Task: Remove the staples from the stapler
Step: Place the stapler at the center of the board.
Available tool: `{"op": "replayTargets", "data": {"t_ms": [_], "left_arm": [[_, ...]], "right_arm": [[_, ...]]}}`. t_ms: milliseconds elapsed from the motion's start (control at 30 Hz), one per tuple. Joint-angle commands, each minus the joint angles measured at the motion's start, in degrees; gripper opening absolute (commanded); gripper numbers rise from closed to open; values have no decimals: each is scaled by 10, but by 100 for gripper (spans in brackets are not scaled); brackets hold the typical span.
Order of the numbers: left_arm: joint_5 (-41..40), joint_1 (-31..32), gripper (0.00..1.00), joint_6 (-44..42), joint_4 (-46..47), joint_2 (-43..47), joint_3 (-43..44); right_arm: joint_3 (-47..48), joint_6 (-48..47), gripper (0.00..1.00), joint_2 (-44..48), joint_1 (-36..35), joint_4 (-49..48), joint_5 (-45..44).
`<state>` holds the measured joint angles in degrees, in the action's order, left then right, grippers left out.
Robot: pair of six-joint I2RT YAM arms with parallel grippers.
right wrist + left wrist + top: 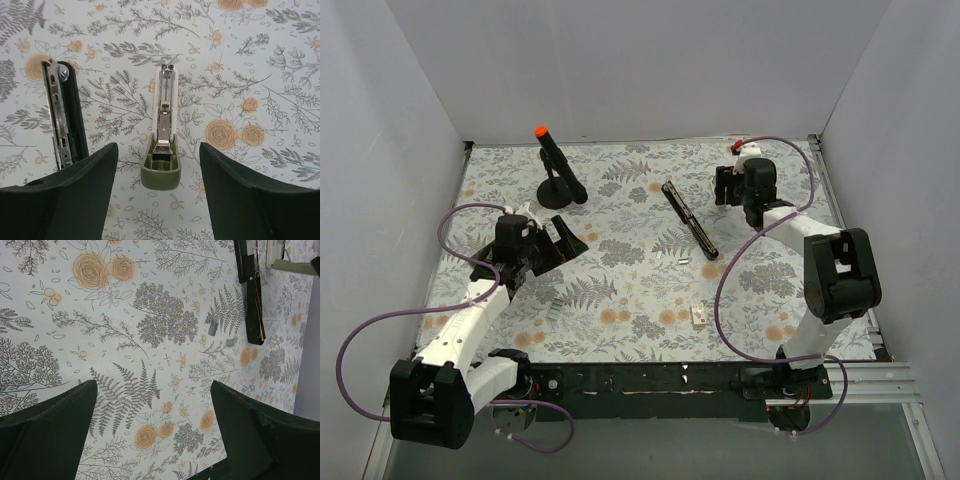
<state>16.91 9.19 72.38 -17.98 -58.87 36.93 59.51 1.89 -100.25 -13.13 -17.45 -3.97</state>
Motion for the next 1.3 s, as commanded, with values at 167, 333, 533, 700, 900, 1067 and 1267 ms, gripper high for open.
{"op": "replayTargets", "data": {"t_ms": [167, 333, 533, 700, 900, 1067, 1267], "left_arm": [[-14, 2, 98, -7, 2, 24, -3], [-20, 2, 98, -7, 0, 25, -4], [-92, 2, 98, 7, -19, 17, 2], [-227, 2, 98, 77, -96, -4, 26], [-323, 0, 98, 186, -203, -48, 60], [-391, 1, 61, 225, -280, -83, 81], [-398, 1, 0, 278, -357, -121, 93]], "right_arm": [[73, 22, 73, 132, -1, 160, 55], [69, 72, 74, 209, -42, 310, 41], [31, 125, 73, 269, -127, 433, 14], [7, 145, 71, 296, -157, 451, 54], [-54, 138, 70, 330, -161, 380, 100], [-52, 105, 70, 326, -161, 376, 134], [-45, 68, 70, 347, -161, 374, 127]]}}
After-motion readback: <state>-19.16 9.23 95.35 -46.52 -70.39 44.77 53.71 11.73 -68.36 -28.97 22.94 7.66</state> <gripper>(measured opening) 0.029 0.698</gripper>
